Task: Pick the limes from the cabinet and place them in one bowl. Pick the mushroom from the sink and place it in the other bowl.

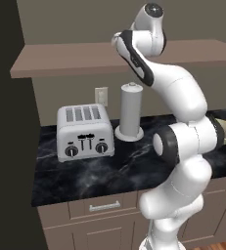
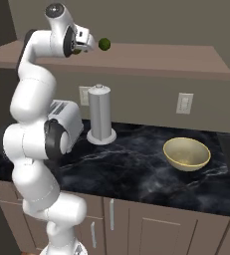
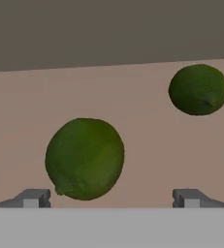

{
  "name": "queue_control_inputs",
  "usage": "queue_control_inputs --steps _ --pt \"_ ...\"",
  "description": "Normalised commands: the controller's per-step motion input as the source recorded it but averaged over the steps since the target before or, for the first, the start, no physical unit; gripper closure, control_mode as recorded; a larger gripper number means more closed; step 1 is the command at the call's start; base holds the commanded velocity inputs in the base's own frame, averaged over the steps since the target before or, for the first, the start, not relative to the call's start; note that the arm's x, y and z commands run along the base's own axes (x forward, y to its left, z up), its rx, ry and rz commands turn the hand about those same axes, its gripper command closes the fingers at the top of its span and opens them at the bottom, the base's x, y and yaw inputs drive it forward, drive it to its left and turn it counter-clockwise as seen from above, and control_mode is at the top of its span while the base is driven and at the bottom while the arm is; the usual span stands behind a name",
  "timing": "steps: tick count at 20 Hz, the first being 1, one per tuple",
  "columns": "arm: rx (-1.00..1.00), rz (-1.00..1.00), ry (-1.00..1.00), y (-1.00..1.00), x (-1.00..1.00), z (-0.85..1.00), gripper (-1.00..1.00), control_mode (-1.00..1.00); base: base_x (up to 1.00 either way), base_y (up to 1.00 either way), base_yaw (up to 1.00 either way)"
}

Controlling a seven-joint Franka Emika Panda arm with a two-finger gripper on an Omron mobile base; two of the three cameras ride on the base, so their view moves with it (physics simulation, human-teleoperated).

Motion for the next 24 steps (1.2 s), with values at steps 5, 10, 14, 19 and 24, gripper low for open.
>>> queue_control_inputs --steps 5,10,14,19,24 --pt "-0.06 0.01 0.15 0.11 0.36 0.0 -1.0 -1.0 0.0 0.0 0.0" --pt "-0.04 0.02 0.15 0.1 0.39 0.0 -1.0 -1.0 0.0 0.0 0.0" --pt "0.0 0.03 0.12 0.08 0.29 -0.06 -1.0 -1.0 0.0 0.0 0.0" --pt "0.0 0.0 0.03 0.14 0.08 -0.16 1.0 -1.0 0.0 0.0 0.0" --pt "0.0 0.0 0.0 0.0 0.0 -0.03 1.0 -1.0 0.0 0.0 0.0"
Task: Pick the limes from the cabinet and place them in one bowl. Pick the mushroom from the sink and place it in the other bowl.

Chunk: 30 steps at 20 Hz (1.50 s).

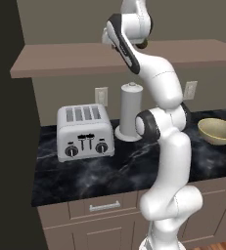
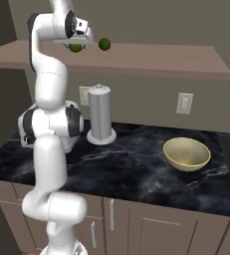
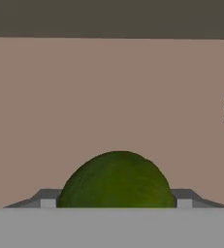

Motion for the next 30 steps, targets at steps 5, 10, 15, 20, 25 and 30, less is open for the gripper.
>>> queue_control_inputs --steps 5,10,15,20,25,30 --pt "0.01 -0.05 0.0 0.0 -0.54 -0.03 1.0 -1.0 0.0 0.0 0.0" --pt "0.01 -0.09 -0.03 0.0 -0.9 -0.08 1.0 -1.0 0.0 0.0 0.0" --pt "0.0 -0.09 -0.02 0.05 -1.0 -0.19 1.0 -1.0 0.0 0.0 0.0" --pt "0.0 -0.05 -0.02 0.01 -1.0 -0.21 1.0 -1.0 0.0 0.0 0.0" --pt "0.0 0.0 0.0 0.0 -1.0 -0.17 1.0 -1.0 0.0 0.0 0.0" --pt "0.03 -0.04 0.06 -0.02 -1.0 -0.07 1.0 -1.0 0.0 0.0 0.0"
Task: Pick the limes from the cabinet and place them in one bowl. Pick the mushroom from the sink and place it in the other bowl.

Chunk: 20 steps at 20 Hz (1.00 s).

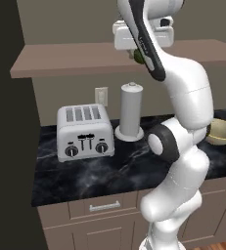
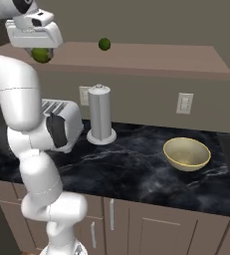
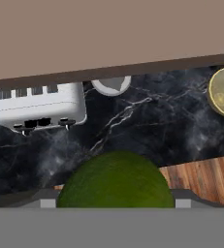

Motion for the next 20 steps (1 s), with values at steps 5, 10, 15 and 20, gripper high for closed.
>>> queue_control_inputs --steps 5,10,15,20 --pt "0.06 -0.07 0.02 -0.02 -1.0 -0.1 1.0 -1.0 0.0 0.0 0.0" --pt "0.03 -0.06 0.0 -0.01 -1.0 -0.25 1.0 -1.0 0.0 0.0 0.0" --pt "0.0 -0.03 0.06 -0.06 -1.0 -0.37 1.0 -1.0 0.0 0.0 0.0" --pt "0.0 -0.02 0.0 -0.15 -1.0 -0.7 1.0 -1.0 0.0 0.0 0.0"
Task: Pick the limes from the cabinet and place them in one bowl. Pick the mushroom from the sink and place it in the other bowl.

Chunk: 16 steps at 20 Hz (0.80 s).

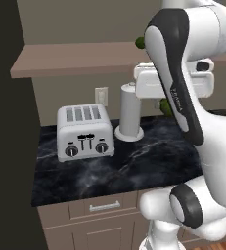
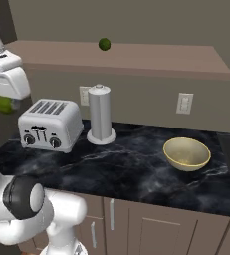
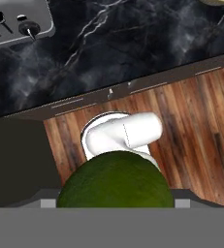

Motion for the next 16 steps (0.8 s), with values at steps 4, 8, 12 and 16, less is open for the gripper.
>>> queue_control_inputs --steps 4,8,12,16 --pt "-0.02 -0.02 0.0 -0.16 -0.94 -0.62 1.0 -1.0 0.0 0.0 0.0" --pt "-0.08 0.0 -0.08 -0.22 -0.21 -0.46 1.0 -1.0 0.0 0.0 0.0" --pt "-0.04 0.05 -0.08 -0.42 0.09 -0.36 1.0 -1.0 0.0 0.0 0.0" --pt "0.02 0.1 -0.07 -0.65 0.19 -0.35 1.0 -1.0 0.0 0.0 0.0"
